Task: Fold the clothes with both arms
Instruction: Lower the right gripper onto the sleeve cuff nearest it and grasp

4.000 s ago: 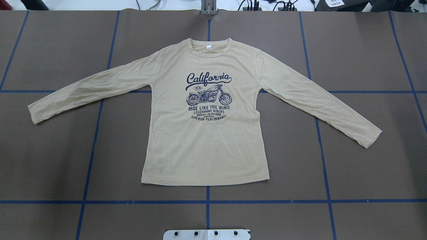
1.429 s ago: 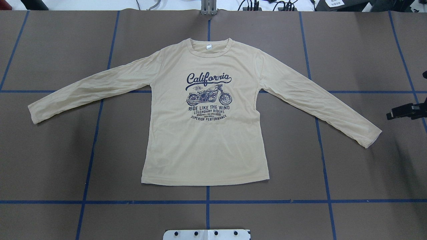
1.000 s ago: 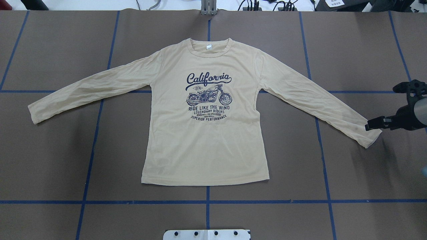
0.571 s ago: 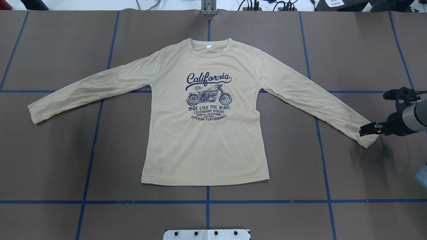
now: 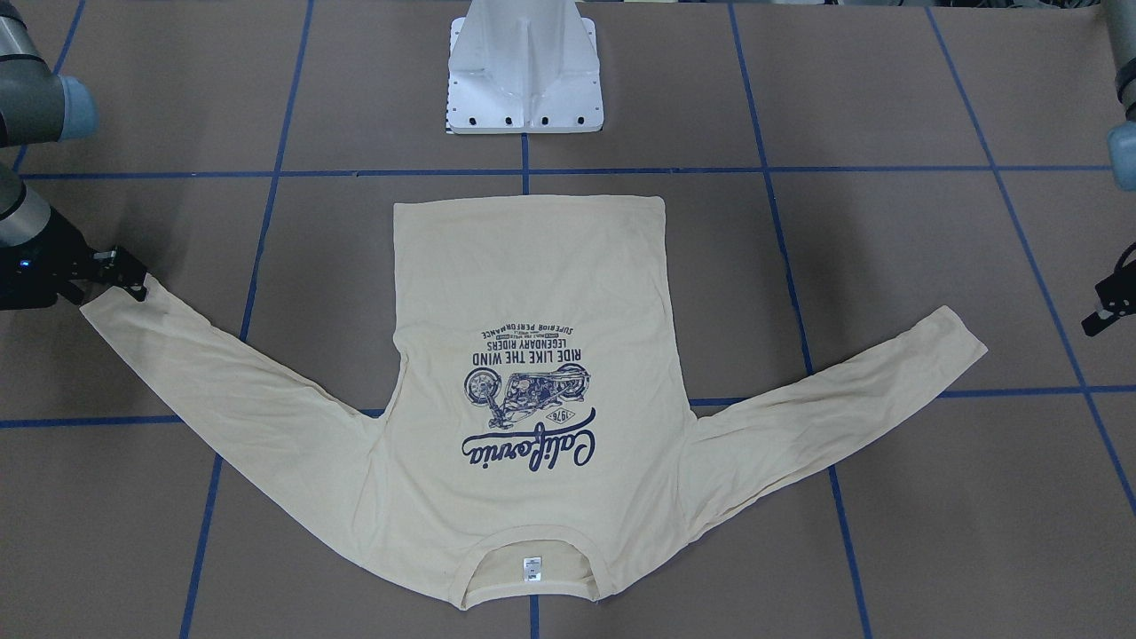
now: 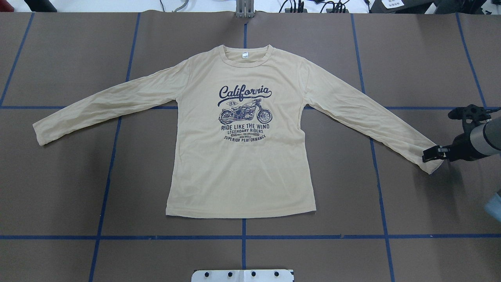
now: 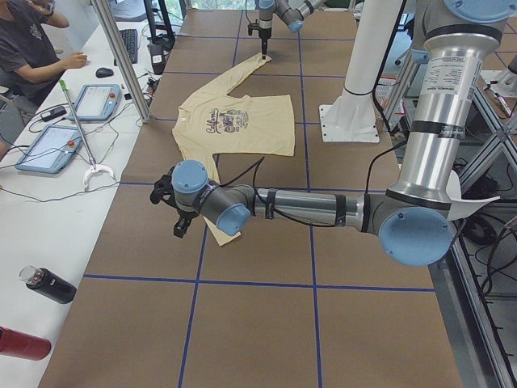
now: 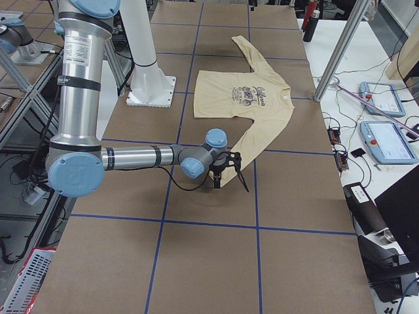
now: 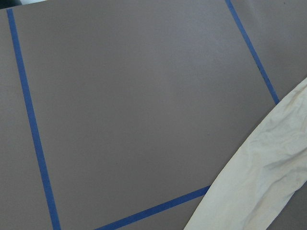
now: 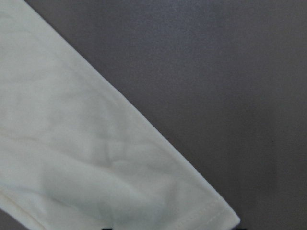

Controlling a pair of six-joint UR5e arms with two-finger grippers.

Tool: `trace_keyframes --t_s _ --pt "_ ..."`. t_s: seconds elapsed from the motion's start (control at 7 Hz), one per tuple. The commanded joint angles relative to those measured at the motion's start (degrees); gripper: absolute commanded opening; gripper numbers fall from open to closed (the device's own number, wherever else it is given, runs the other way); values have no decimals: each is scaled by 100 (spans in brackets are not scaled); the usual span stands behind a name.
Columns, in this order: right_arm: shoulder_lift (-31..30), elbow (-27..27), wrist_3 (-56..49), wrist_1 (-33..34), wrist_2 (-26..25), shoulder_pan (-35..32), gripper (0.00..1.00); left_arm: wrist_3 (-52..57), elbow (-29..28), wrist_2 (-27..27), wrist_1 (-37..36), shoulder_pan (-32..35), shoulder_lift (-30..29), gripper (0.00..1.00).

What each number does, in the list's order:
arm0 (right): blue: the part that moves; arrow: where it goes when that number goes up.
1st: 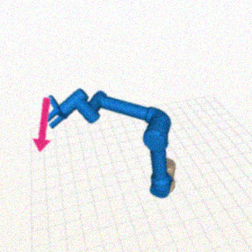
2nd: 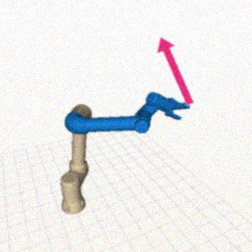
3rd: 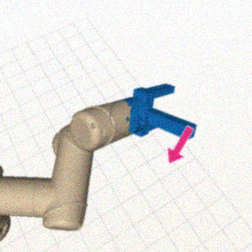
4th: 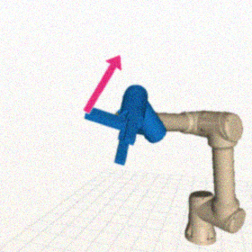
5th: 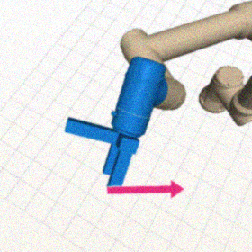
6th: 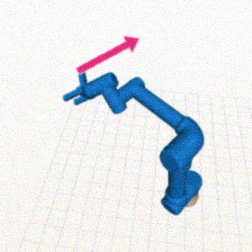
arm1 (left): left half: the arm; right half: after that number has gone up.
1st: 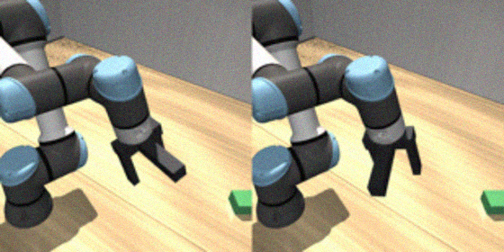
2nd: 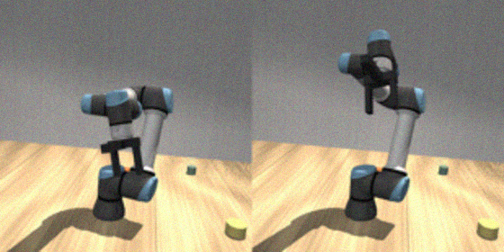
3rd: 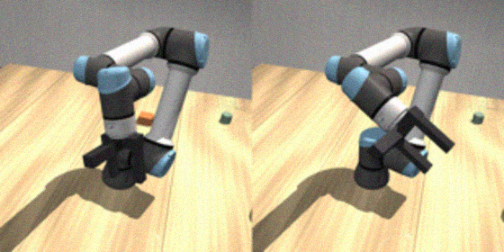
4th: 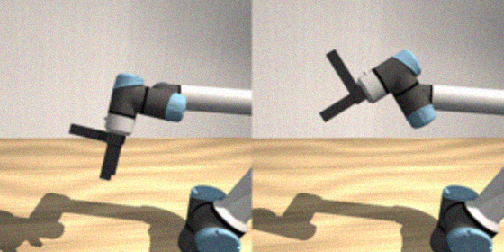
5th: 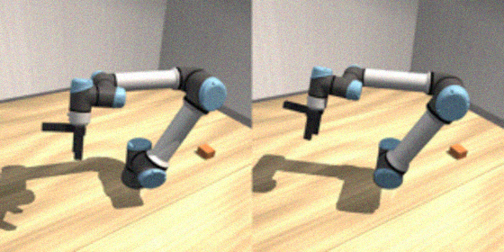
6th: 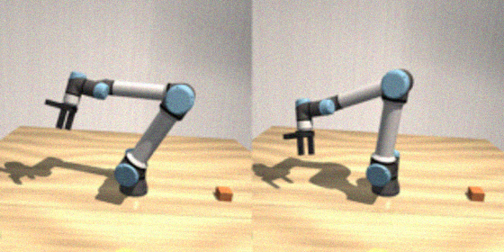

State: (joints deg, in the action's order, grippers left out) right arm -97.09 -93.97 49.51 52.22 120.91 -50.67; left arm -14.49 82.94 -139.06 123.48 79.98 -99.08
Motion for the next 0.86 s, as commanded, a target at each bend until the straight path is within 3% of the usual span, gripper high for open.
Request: trace_keyframes --t_s 0.0,0.14,0.71 --pt "-12 1 6 -2 3 -4 23 -1 -5 2 0 0 3 100" --pt "-3 1 41 7 12 -4 1 -1 -5 -7 0 0 3 100" --pt "111 -87 41 7 580 -292 0 -10 -14 -7 0 0 12 100"
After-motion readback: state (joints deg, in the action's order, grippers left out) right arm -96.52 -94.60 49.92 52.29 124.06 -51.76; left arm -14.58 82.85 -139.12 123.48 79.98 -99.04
